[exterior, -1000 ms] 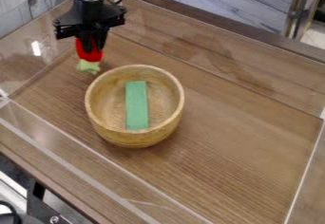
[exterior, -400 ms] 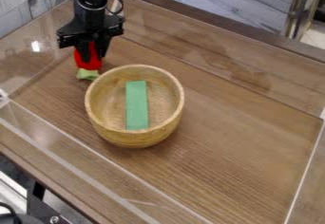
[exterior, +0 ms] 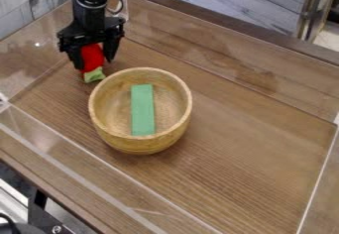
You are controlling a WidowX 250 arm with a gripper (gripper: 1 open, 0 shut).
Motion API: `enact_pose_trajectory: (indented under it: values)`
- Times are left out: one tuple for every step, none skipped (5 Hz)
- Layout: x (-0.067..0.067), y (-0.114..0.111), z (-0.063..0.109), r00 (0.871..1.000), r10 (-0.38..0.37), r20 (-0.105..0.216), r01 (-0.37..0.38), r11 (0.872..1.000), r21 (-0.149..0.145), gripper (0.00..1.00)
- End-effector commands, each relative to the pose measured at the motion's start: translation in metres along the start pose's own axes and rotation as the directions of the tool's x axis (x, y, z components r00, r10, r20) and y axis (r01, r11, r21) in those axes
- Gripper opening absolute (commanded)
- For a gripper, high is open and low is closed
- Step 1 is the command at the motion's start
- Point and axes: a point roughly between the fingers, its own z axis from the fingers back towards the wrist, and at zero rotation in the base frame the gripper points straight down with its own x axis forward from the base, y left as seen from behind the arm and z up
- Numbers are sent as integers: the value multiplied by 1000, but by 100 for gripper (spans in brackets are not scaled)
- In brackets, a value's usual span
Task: Move the red fruit to the left
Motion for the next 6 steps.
enact_pose_trajectory:
  values:
    - [19,-3,22,1000,30,-3,-30,999,-29,100]
    - [17,5,3,998,56,-42,-57,998,-17,100]
    - [16,12,-7,992,85,-89,-85,996,-6,100]
    - [15,7,-3,986,90,-137,-92,996,-2,100]
    - [14,2,1,980,95,-176,-96,995,0,100]
    - [13,-3,25,981,58,-185,-66,997,-37,100]
